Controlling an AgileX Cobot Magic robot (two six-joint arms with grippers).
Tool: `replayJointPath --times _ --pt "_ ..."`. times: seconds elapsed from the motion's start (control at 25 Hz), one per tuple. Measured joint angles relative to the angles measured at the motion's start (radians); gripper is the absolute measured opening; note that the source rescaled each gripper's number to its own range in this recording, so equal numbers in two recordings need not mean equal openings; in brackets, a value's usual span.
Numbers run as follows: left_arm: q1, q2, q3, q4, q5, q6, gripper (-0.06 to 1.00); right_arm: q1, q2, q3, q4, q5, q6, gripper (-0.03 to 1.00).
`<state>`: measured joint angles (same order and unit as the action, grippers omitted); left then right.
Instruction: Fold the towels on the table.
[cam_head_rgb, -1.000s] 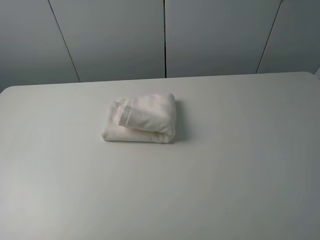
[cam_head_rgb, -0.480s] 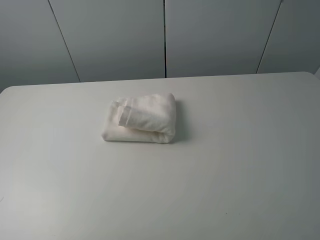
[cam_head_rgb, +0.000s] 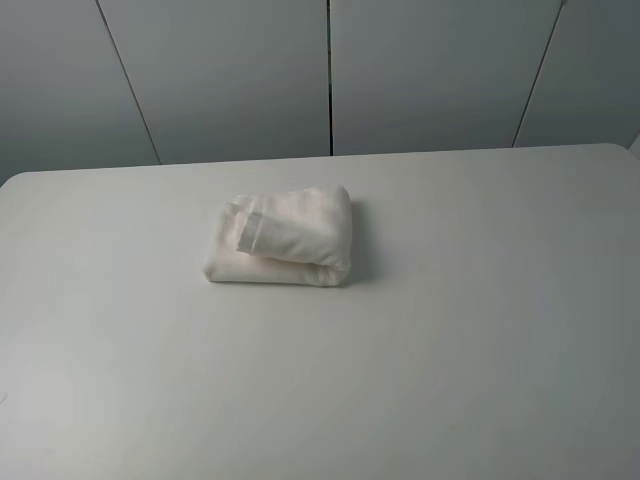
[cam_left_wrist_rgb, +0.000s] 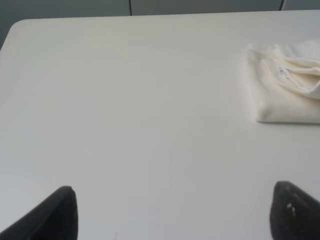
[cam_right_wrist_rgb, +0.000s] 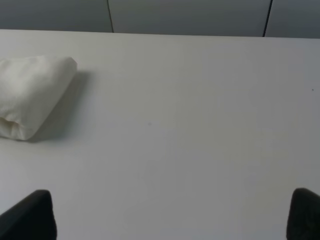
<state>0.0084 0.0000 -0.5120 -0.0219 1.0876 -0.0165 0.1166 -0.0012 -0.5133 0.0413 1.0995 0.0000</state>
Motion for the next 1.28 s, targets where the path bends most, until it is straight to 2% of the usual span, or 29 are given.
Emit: replayJointPath --times 1.28 --pt "0.0 0.0 0.0 0.002 0.0 0.0 1.0 0.0 0.0 0.0 0.003 -0.002 0.0 1.0"
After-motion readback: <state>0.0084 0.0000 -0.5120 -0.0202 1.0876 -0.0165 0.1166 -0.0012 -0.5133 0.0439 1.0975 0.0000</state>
